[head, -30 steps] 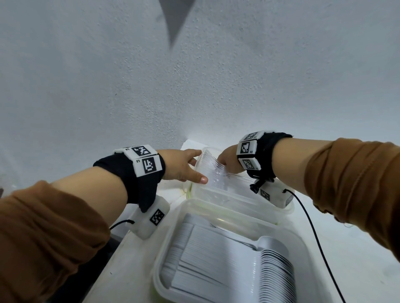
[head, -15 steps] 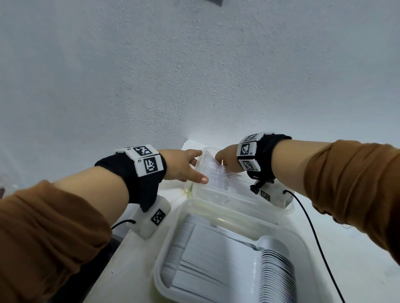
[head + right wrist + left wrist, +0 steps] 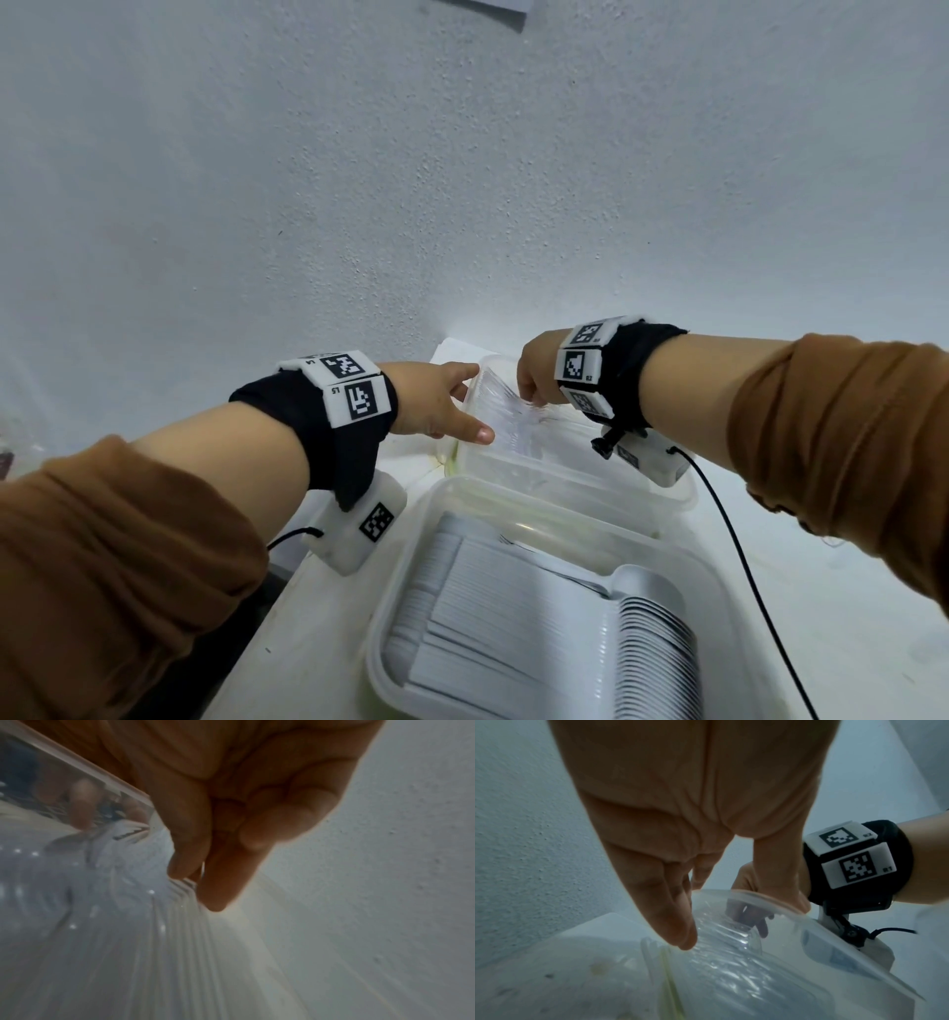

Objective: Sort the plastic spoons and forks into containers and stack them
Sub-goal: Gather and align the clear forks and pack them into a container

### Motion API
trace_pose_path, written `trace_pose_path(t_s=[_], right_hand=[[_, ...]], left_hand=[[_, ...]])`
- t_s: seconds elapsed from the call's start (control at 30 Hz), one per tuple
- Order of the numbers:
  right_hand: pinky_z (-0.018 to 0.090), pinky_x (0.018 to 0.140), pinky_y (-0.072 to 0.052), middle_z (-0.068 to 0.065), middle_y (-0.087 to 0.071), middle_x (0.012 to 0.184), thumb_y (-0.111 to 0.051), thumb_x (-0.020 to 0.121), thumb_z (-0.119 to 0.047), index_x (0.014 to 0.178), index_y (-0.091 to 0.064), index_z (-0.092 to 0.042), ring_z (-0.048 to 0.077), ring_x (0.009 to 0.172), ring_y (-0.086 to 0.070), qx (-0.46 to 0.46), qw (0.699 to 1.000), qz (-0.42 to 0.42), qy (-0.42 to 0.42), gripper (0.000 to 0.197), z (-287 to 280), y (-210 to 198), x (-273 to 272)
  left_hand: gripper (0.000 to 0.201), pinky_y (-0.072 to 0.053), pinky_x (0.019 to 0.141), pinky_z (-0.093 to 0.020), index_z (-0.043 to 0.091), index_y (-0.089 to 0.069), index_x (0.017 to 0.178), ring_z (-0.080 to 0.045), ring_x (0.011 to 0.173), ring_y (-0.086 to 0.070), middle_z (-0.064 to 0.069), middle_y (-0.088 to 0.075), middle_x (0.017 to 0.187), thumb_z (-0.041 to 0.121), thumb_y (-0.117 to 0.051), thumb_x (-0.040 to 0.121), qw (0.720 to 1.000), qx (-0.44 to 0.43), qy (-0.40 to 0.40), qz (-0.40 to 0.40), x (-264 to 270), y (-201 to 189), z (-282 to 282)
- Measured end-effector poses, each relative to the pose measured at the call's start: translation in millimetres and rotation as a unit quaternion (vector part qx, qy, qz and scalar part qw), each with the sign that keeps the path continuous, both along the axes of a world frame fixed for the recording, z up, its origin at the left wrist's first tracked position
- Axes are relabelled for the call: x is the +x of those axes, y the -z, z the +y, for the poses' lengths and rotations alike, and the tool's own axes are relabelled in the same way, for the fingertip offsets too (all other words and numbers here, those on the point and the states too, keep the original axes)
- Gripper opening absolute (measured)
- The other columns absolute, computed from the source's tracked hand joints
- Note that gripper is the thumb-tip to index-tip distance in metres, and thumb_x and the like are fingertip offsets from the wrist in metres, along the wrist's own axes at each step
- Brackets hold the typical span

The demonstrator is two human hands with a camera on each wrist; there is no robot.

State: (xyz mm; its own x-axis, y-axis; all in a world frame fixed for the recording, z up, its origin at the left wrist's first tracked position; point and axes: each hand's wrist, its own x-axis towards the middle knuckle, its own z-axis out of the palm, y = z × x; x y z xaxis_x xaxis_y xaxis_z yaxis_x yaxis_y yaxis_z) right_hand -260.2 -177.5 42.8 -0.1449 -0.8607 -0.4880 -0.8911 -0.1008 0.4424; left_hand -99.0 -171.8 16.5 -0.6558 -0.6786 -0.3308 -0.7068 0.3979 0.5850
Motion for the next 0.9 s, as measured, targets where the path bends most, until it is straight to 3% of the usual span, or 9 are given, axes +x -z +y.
trace_pose_path(t_s=[0.1,0.2,0.3,0.37,0.5,0.6,0.7,0.8,0.9], right_hand=[[0.022,0.069,-0.048,0.003,-0.065,0.116,-0.067,0.084,-0.017,0.113,-0.066,-0.012,0.022,0.094,-0.060,-0.060,0.998,-0.022,0.016,0.029,2.0,-2.9,1.0],[0.026,0.080,-0.048,0.002,-0.066,0.099,-0.067,0.084,-0.022,0.110,-0.067,-0.010,0.020,0.093,-0.060,-0.065,0.997,-0.024,0.023,0.028,7.4,-10.4,9.1],[0.024,0.070,-0.045,0.000,-0.058,0.073,-0.065,0.086,-0.023,0.109,-0.066,-0.007,0.017,0.083,-0.057,-0.082,0.995,-0.043,0.025,0.028,7.3,-10.5,8.5],[0.018,0.057,-0.039,-0.001,-0.062,0.079,-0.063,0.088,-0.025,0.111,-0.065,-0.008,0.014,0.082,-0.054,-0.064,0.996,-0.050,0.023,0.029,8.2,-9.4,6.8],[0.013,0.055,-0.036,0.002,-0.068,0.087,-0.063,0.088,-0.019,0.117,-0.064,-0.008,0.012,0.073,-0.055,-0.027,0.996,-0.073,0.032,0.031,5.8,-6.9,3.0],[0.016,0.056,-0.039,0.009,-0.067,0.114,-0.060,0.090,-0.022,0.122,-0.060,-0.005,0.017,0.086,-0.061,-0.014,0.997,-0.079,0.014,0.036,7.7,-4.2,1.1],[0.021,0.068,-0.045,0.007,-0.065,0.118,-0.055,0.093,-0.022,0.125,-0.056,-0.007,0.020,0.101,-0.064,-0.004,0.997,-0.072,-0.008,0.036,9.5,0.0,-0.3],[0.015,0.055,-0.035,0.009,-0.068,0.110,-0.052,0.093,-0.015,0.121,-0.057,-0.005,0.016,0.082,-0.059,0.003,0.996,-0.084,-0.004,0.031,7.7,3.6,-3.0],[0.014,0.054,-0.037,0.008,-0.067,0.109,-0.051,0.092,-0.010,0.121,-0.057,-0.005,0.015,0.074,-0.058,0.007,0.994,-0.108,0.009,0.031,6.5,4.7,-5.1]], left_hand=[[0.085,-0.036,0.093,-0.021,0.028,-0.014,0.150,-0.014,0.113,-0.057,0.014,-0.042,0.142,0.045,-0.063,0.084,1.000,0.005,-0.005,0.001,0.1,-0.8,0.5],[0.086,-0.035,0.094,-0.021,0.027,-0.011,0.151,-0.014,0.115,-0.056,0.014,-0.040,0.143,0.044,-0.063,0.084,1.000,0.006,-0.009,0.002,0.0,-0.9,0.7],[0.086,-0.035,0.096,-0.021,0.026,-0.010,0.150,-0.014,0.117,-0.054,0.014,-0.039,0.144,0.044,-0.062,0.084,1.000,0.007,-0.012,0.002,0.0,-0.4,0.4],[0.084,-0.035,0.094,-0.020,0.028,-0.013,0.150,-0.014,0.116,-0.055,0.014,-0.041,0.142,0.043,-0.063,0.084,1.000,0.010,-0.010,0.005,-0.2,-0.1,0.1],[0.080,-0.037,0.096,-0.022,0.031,-0.018,0.148,-0.015,0.113,-0.057,0.013,-0.043,0.141,0.044,-0.064,0.083,1.000,0.011,-0.003,0.007,-0.3,0.7,-0.4],[0.085,-0.035,0.095,-0.021,0.027,-0.012,0.150,-0.015,0.115,-0.056,0.013,-0.040,0.143,0.045,-0.062,0.084,1.000,0.013,-0.005,0.004,-0.3,0.9,-0.4],[0.079,-0.037,0.094,-0.022,0.028,-0.018,0.148,-0.016,0.113,-0.057,0.013,-0.044,0.140,0.044,-0.062,0.084,1.000,0.013,-0.001,0.007,-0.8,1.2,-1.0],[0.080,-0.039,0.098,-0.025,0.029,-0.019,0.148,-0.015,0.111,-0.059,0.013,-0.045,0.139,0.044,-0.063,0.083,1.000,0.013,0.002,0.006,-0.7,1.1,-1.4],[0.084,-0.039,0.101,-0.028,0.029,-0.016,0.149,-0.014,0.111,-0.059,0.014,-0.044,0.141,0.047,-0.064,0.082,1.000,0.014,0.001,0.001,-0.6,1.3,-1.7]])
